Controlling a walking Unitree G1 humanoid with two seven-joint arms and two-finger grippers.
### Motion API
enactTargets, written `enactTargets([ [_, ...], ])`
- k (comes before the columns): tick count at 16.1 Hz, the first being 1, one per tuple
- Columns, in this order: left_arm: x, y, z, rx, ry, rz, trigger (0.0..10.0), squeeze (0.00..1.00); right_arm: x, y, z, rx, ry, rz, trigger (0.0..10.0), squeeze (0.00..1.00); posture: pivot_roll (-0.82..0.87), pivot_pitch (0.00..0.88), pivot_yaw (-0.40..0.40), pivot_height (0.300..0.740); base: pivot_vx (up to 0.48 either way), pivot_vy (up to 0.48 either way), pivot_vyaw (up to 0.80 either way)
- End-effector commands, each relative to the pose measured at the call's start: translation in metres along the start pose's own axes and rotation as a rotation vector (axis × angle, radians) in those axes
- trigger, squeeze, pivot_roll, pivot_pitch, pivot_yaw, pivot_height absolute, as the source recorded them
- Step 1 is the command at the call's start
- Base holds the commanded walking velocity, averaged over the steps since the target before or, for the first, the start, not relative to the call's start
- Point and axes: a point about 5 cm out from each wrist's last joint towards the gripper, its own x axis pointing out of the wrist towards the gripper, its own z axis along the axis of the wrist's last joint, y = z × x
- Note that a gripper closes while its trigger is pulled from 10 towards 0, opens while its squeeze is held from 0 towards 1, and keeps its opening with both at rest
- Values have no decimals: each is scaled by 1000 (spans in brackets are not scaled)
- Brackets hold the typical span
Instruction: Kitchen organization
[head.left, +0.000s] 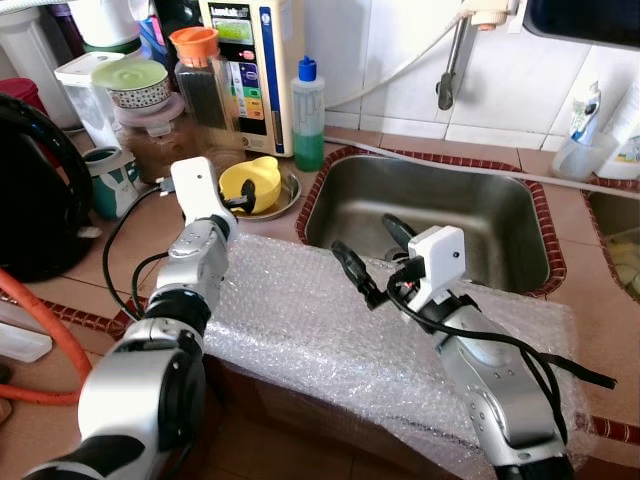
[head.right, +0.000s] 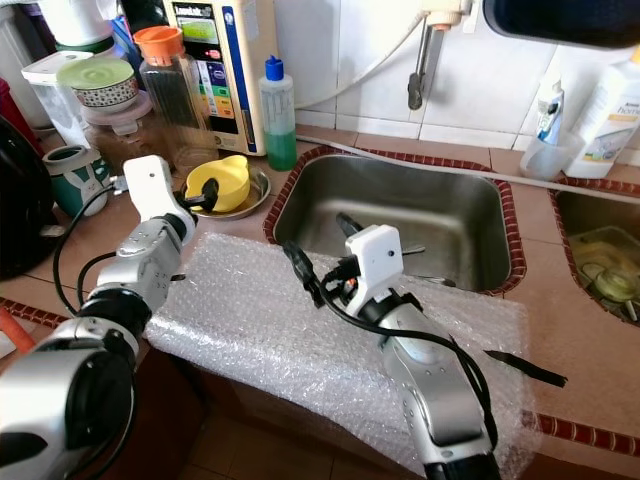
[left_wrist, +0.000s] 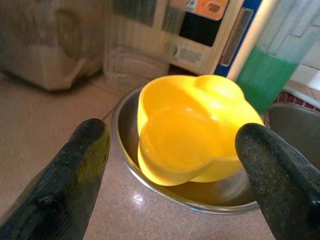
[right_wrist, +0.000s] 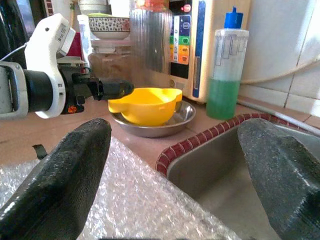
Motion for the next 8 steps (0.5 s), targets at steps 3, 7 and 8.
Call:
enactTargets([
  [3,3,-4,13,-34,-12,-10,10000,0,-2,3,6,-6,0,-6,10000,0,-136,0,101,740,0,0,0],
  [7,-3,-14,12,70,-135,-80,10000,0,-4,-4,8,0,3,-86,10000,0,-136,0,103,740,0,0,0],
  [8,-7,-14,9,78,-162,-102,10000,0,-4,-7,9,-5,4,-102,10000,0,-130,0,97,740,0,0,-706],
])
